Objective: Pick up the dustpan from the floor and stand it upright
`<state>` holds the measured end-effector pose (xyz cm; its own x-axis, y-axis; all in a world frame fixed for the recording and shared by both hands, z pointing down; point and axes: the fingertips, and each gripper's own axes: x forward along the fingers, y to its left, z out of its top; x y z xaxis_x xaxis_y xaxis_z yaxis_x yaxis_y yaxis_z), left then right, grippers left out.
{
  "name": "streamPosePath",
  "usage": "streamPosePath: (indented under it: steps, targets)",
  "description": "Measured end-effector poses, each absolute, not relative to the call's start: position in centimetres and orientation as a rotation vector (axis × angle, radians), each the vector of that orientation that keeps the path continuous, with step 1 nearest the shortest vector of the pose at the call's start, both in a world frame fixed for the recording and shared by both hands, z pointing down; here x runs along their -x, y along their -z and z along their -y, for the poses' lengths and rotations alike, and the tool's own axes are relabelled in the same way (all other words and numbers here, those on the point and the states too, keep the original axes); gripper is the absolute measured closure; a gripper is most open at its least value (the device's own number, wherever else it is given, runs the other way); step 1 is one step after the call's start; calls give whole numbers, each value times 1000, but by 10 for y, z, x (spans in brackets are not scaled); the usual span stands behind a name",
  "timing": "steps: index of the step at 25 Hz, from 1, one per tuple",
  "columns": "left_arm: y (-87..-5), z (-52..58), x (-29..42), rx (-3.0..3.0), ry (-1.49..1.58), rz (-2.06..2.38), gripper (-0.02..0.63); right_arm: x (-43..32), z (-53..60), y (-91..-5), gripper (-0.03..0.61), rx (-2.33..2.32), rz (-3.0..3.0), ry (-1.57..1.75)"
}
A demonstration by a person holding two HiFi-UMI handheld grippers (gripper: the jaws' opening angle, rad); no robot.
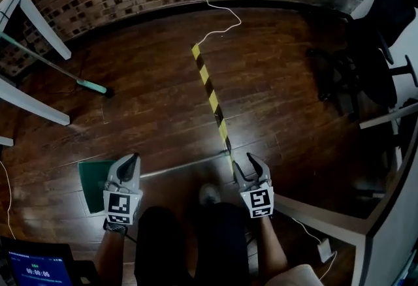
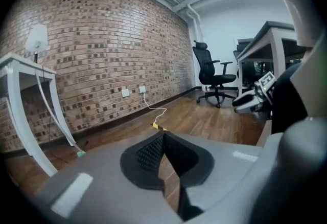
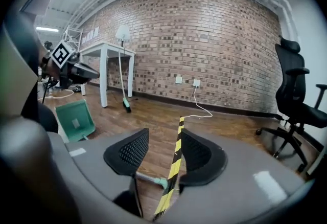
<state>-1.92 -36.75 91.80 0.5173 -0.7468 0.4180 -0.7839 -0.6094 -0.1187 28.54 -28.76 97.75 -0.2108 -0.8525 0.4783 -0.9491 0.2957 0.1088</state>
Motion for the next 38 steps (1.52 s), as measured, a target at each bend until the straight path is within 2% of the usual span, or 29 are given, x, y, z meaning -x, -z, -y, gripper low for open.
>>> streamPosePath:
  steps: [2,7,20,27,29,38]
  targets:
    - [-945,374,20,-2640,-638,1368,612,-288,280,-1023,350,-1556,2115,-284]
    - [-982,385,10,-2682,-612,1350,612,-296,271,-1116,351,-1480,2052,-307]
    - [-1033,370,24,-2742,-748,1346,612,-324,299,-1275,366,-1372,1894,-320]
    - [-1038,373,32,-2672,-685,1393,612,-327,319,-1293,438,-1440,1853,-335]
    - [-1035,373,29,-2628,-645,1396,612,-325,319,-1292,489,-1442,1851,-337]
    - [-1000,375,31,-2609,-473,1429,612,-351,321,-1246,499,-1602,1818,-341]
